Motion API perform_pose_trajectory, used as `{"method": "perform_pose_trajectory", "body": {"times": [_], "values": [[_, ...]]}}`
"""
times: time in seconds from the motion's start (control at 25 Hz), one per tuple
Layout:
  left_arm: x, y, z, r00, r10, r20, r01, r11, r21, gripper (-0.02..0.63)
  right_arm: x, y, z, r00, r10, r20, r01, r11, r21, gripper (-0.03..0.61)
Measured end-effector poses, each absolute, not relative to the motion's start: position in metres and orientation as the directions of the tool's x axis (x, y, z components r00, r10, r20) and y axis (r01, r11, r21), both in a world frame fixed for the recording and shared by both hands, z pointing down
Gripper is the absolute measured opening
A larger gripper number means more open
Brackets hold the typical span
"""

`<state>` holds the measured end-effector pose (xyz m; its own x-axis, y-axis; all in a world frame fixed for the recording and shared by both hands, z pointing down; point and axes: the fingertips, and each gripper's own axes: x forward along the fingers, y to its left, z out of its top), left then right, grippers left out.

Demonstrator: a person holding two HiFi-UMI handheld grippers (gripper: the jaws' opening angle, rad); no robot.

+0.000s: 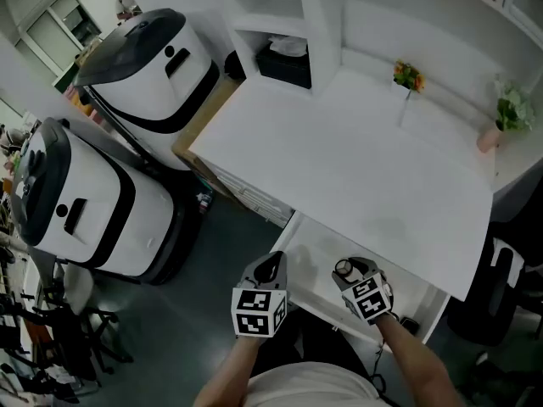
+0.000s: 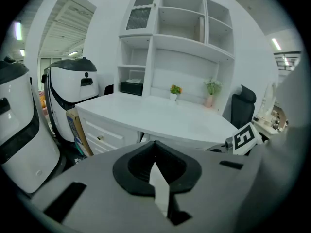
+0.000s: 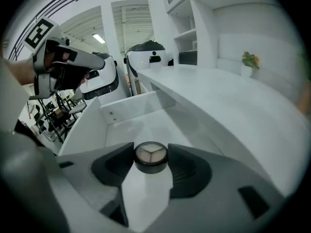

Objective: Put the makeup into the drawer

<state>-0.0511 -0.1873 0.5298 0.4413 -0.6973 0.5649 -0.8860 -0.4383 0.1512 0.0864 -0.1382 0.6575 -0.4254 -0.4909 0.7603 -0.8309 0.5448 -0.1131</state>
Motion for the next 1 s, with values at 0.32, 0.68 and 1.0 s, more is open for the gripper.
{"method": "perform_pose_trajectory", "body": {"times": [0.32, 0.68, 1.0], "values": [[-0.071, -0.179, 0.53, 0.39, -0.722, 0.572, -0.914, -0.378, 0.146, 0.0, 0.073, -0.144, 0.684, -0.43, -0.443, 0.787, -0.796, 0.598, -0.098, 0.221], [-0.087, -0.177, 0.533, 0.364, -0.729, 0.579, -0.926, -0.349, 0.142, 0.0, 0.068, -0.146, 0.704, -0.393, -0.405, 0.826, -0.776, 0.628, -0.062, 0.221], [-0.083, -0.181, 0.535, 0.379, -0.719, 0.582, -0.919, -0.364, 0.149, 0.0, 0.075, -0.143, 0.715, -0.374, -0.38, 0.846, -0.775, 0.629, -0.06, 0.221]]}}
